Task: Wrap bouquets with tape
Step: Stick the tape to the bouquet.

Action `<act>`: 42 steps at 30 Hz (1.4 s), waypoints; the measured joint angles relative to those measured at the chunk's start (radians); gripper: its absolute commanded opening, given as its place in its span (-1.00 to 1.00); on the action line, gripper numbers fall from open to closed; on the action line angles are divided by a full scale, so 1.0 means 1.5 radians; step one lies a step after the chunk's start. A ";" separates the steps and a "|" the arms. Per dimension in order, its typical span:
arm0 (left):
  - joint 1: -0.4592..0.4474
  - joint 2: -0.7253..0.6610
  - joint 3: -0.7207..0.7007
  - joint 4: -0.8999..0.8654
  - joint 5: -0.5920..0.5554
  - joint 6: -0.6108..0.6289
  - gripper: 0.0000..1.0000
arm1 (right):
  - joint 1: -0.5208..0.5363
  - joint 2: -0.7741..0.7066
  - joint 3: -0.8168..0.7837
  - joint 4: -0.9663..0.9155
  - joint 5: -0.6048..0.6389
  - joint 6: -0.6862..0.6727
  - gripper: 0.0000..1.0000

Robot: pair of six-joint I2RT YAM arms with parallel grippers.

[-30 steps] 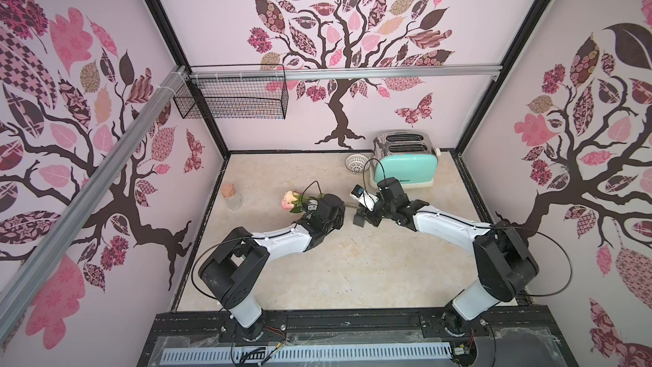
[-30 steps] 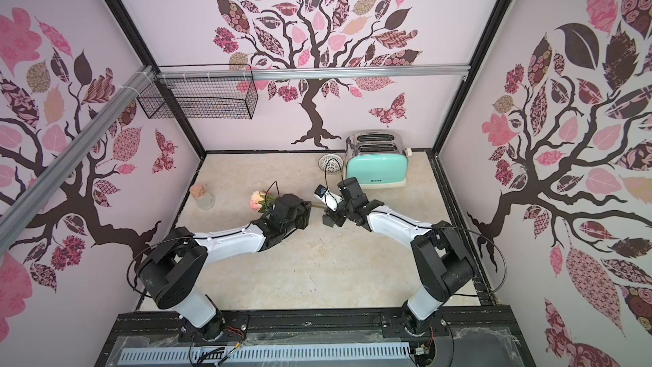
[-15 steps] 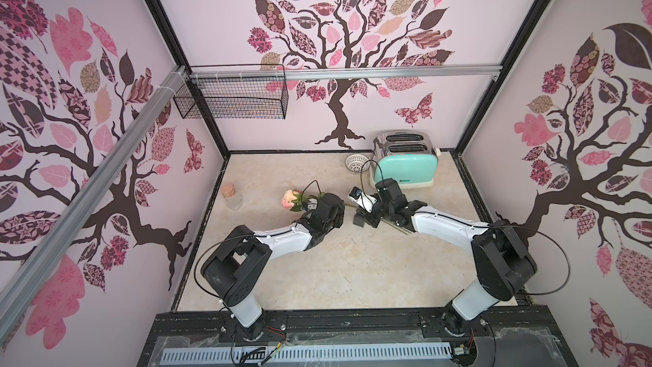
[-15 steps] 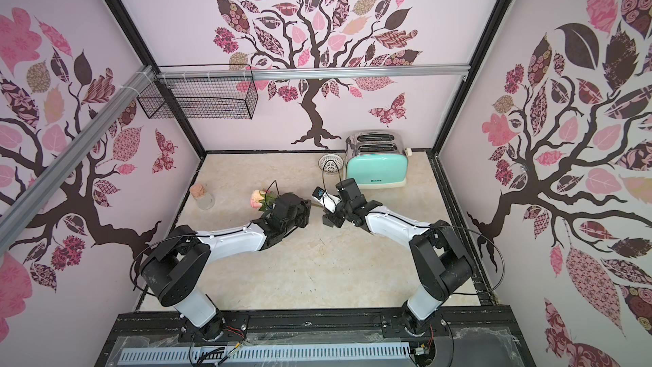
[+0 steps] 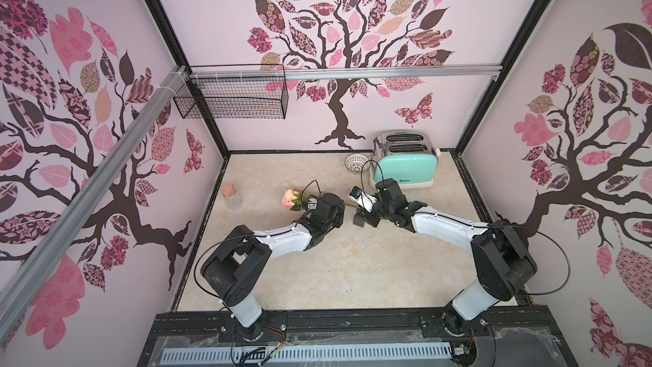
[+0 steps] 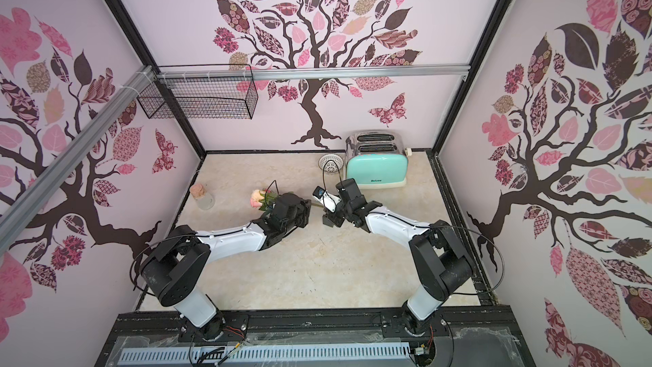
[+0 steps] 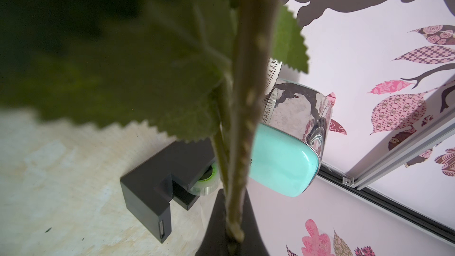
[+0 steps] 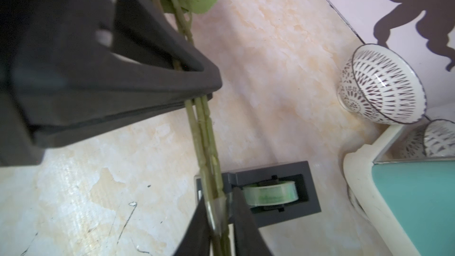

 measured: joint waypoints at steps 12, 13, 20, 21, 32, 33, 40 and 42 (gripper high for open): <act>0.000 0.000 0.000 0.001 0.007 -0.001 -1.00 | -0.001 -0.051 -0.045 0.054 0.017 0.033 0.09; 0.000 0.000 0.000 0.001 0.007 -0.001 -1.00 | -0.003 -0.062 -0.049 0.063 0.018 0.039 0.09; 0.000 0.000 0.000 0.001 0.008 -0.001 -1.00 | -0.023 -0.172 -0.132 0.145 0.017 0.095 0.08; 0.000 0.000 0.000 0.001 0.008 -0.001 -1.00 | -0.024 -0.190 -0.149 0.156 0.017 0.104 0.07; 0.000 0.000 0.000 0.006 0.008 0.000 -1.00 | -0.031 -0.247 -0.210 0.203 0.012 0.148 -0.03; 0.000 0.000 0.000 0.009 0.008 0.001 -1.00 | -0.031 -0.245 -0.206 0.202 0.011 0.146 -0.08; 0.002 0.000 -0.001 0.047 0.008 0.027 -1.00 | -0.031 -0.218 -0.136 0.133 -0.027 0.151 -0.15; 0.004 0.003 -0.004 0.063 0.009 0.038 -1.00 | -0.031 -0.205 -0.111 0.106 -0.044 0.153 -0.16</act>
